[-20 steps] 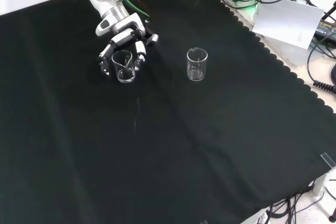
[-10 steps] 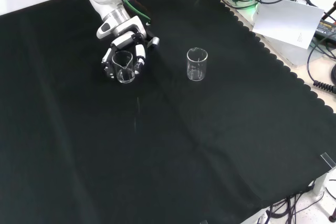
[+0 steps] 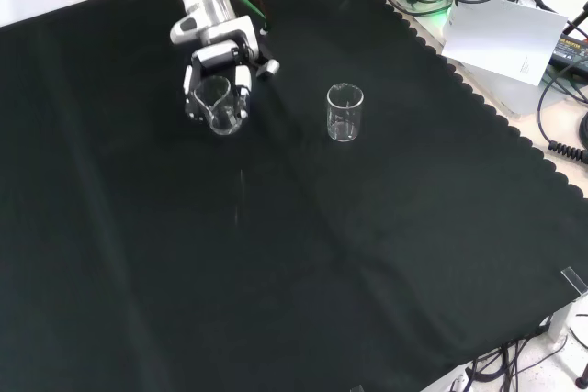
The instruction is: Pick up the beaker on the right.
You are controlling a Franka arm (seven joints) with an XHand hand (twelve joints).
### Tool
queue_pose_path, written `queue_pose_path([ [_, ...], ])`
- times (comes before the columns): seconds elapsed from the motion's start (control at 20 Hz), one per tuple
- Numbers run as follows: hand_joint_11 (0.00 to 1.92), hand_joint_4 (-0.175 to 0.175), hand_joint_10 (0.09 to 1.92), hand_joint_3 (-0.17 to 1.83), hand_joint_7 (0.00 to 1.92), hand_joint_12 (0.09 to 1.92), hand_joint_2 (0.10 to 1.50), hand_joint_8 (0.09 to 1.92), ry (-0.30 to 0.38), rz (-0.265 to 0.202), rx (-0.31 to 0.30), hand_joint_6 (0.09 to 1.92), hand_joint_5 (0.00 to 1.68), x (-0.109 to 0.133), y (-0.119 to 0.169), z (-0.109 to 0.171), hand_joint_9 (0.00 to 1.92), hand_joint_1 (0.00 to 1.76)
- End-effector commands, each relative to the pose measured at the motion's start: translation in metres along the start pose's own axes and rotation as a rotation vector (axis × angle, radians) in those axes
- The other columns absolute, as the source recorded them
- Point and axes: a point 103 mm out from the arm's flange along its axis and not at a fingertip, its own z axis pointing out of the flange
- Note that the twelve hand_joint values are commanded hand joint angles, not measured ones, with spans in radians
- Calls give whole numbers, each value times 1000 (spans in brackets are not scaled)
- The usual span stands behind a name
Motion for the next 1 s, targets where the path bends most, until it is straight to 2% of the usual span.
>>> queue_pose_path([
  [0.05, 1550, 85, 87, 358, 1767, 556, 767, 101, -166, -143, -5, 240, 1443, 15, -9, -63, 1779, 1165],
  [0.15, 1549, 85, 87, 359, 1769, 555, 766, 99, -226, -152, 22, 239, 1445, 19, -13, -75, 1781, 1166],
  [0.25, 1552, 86, 87, 362, 1772, 555, 765, 98, -253, -154, 34, 237, 1446, 22, -21, -88, 1786, 1166],
  [0.75, 1557, 74, 87, 407, 1787, 541, 740, 87, -311, -185, 71, 225, 1459, 56, -100, -128, 1806, 1171],
  [1.0, 1556, 73, 87, 410, 1789, 540, 739, 87, -329, -183, 98, 225, 1459, 69, -139, -133, 1808, 1171],
])
